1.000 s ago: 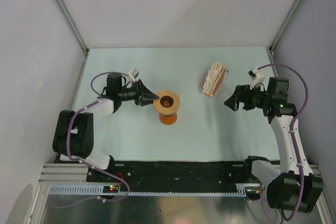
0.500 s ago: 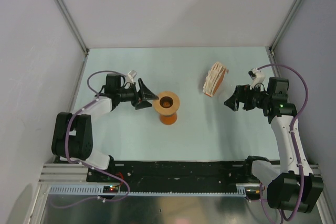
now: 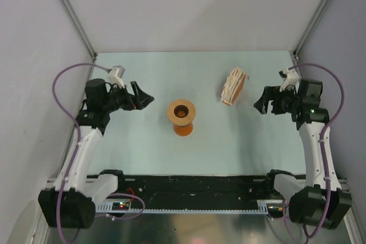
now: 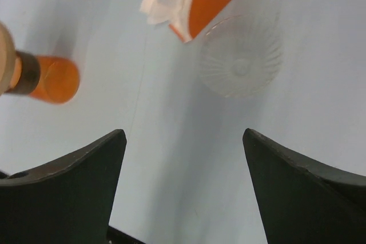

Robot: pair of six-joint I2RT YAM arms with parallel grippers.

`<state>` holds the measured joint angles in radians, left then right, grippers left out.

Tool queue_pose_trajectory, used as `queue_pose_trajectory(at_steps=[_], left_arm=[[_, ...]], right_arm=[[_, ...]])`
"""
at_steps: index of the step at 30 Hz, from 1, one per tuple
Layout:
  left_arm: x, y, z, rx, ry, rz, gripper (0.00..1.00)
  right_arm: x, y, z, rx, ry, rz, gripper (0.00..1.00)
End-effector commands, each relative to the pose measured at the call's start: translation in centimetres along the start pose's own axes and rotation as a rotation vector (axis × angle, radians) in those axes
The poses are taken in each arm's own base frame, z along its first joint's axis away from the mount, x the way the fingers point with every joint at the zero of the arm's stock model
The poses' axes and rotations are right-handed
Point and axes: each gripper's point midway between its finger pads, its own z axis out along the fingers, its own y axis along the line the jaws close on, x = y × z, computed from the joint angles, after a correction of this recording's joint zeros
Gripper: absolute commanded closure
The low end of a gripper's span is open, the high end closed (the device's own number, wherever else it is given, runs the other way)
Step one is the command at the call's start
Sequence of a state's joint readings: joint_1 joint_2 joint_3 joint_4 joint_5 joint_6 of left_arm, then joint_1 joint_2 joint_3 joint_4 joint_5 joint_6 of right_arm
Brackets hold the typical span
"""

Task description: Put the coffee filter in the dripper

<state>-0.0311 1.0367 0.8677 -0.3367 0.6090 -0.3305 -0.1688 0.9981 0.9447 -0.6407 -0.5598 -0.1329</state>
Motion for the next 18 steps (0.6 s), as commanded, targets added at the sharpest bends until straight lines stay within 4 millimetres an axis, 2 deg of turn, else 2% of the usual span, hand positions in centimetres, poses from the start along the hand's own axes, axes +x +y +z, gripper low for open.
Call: queue_pose_trajectory(at_steps=[1, 5, 12, 18], left_arm=[[-1.9, 0.2, -3.3, -0.106, -0.077, 0.257, 0.00], [-1.9, -0.3, -4.1, -0.101, -0.089, 0.300, 0.00], [-1.0, -0.3, -4.1, -0.081, -0.072, 0.296, 0.00], [-0.6, -0.3, -4.0, -0.076, -0.064, 0.297, 0.00]], right_arm=[[-3.0, -3.8, 0.3, 0.152, 0.009, 0.000, 0.16], [-3.3, -5.6, 2.7, 0.163, 0.070, 0.039, 0.28], [-2.0, -8.1, 6.8, 0.197, 0.169, 0.037, 0.36], [-1.0, -9.8, 9.2, 0.223, 0.204, 0.033, 0.40]])
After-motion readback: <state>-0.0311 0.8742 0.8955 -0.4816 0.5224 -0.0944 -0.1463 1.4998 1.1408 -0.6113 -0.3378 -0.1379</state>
